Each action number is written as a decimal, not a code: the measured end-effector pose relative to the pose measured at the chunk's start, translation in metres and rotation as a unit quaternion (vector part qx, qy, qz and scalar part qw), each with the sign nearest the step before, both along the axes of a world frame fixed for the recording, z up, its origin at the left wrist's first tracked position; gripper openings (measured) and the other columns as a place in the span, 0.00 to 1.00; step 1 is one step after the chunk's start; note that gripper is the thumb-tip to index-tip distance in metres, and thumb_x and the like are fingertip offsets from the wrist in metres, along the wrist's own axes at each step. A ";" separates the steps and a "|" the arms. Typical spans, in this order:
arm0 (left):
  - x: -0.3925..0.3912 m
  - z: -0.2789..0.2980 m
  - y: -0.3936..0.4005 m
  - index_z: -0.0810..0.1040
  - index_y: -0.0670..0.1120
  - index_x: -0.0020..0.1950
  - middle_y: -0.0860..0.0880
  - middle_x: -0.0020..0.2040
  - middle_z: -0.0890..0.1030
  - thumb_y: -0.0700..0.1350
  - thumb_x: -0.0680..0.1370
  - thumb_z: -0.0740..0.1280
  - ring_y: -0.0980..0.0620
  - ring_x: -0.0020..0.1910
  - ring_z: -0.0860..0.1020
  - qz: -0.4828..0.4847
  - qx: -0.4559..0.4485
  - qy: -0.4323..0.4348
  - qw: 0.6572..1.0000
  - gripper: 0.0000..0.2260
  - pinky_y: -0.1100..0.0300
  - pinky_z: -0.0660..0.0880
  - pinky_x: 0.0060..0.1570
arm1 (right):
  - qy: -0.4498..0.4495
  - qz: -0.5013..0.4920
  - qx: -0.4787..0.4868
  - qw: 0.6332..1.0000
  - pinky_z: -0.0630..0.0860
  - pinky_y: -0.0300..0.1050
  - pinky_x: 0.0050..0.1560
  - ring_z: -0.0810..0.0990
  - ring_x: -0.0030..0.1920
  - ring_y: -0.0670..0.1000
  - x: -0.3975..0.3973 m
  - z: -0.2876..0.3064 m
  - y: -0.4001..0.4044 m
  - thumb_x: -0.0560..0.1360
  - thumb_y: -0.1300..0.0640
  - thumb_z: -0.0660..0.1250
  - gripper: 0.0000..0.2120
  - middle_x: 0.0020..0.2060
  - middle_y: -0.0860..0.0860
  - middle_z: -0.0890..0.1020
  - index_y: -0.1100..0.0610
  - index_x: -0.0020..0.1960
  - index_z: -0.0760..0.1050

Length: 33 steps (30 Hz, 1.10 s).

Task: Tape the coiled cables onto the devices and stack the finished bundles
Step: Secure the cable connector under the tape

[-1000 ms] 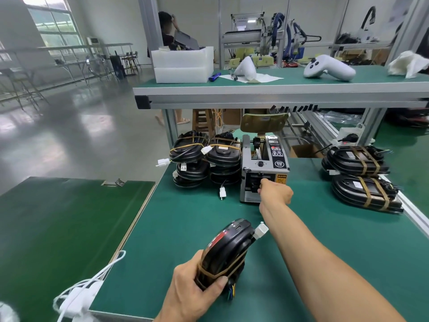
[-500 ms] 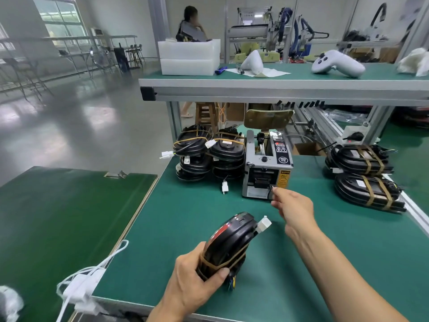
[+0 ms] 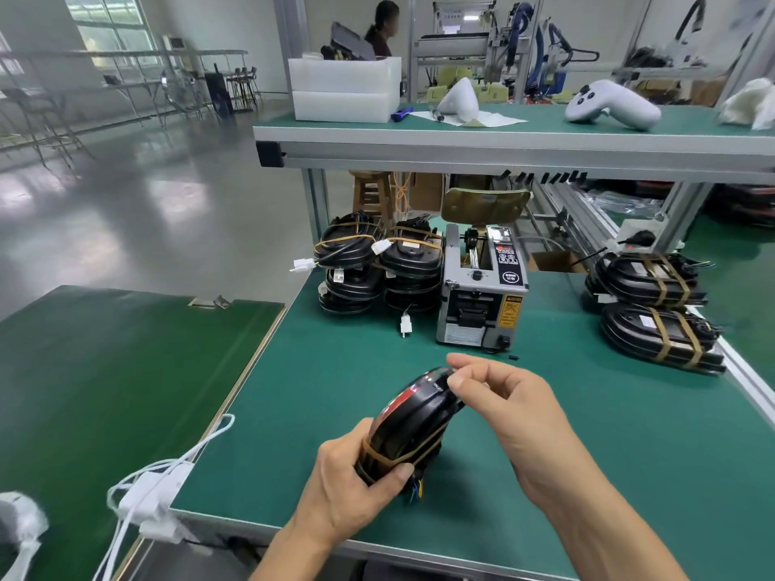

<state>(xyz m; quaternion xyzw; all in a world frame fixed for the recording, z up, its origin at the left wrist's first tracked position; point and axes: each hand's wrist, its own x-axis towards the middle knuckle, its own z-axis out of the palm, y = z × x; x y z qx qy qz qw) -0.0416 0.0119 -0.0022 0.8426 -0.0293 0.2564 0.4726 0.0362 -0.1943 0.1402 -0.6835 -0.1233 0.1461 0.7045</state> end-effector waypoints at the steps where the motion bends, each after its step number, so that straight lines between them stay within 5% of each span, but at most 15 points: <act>1: 0.000 0.000 0.000 0.82 0.47 0.60 0.50 0.43 0.85 0.65 0.79 0.74 0.41 0.41 0.83 0.001 0.001 -0.001 1.000 0.23 0.44 0.81 0.42 | 0.006 0.004 0.002 1.000 0.72 0.44 0.67 0.83 0.59 0.39 0.000 -0.001 0.001 0.75 0.59 0.75 0.08 0.57 0.42 0.86 0.53 0.37 0.85; 10: 0.000 -0.001 0.000 0.82 0.42 0.58 0.50 0.42 0.84 0.65 0.79 0.74 0.42 0.39 0.82 0.007 0.000 -0.006 1.000 0.26 0.44 0.80 0.40 | 0.033 0.015 0.011 0.999 0.72 0.47 0.69 0.84 0.56 0.39 0.006 0.004 0.003 0.75 0.58 0.75 0.06 0.56 0.42 0.87 0.53 0.39 0.84; 17: 0.001 -0.003 0.001 0.82 0.43 0.58 0.49 0.43 0.85 0.65 0.79 0.75 0.42 0.40 0.82 0.004 -0.006 -0.001 1.000 0.25 0.43 0.81 0.41 | 0.032 0.009 0.014 0.999 0.72 0.40 0.58 0.84 0.53 0.37 0.004 0.005 0.005 0.76 0.57 0.75 0.08 0.54 0.39 0.87 0.52 0.39 0.87; 33: 0.002 -0.005 0.002 0.82 0.43 0.58 0.50 0.42 0.84 0.65 0.79 0.75 0.43 0.39 0.82 0.006 0.007 -0.004 1.000 0.25 0.43 0.80 0.39 | 0.012 -0.016 0.001 1.000 0.71 0.37 0.56 0.84 0.57 0.38 0.000 0.002 0.006 0.73 0.60 0.76 0.08 0.52 0.39 0.87 0.54 0.36 0.85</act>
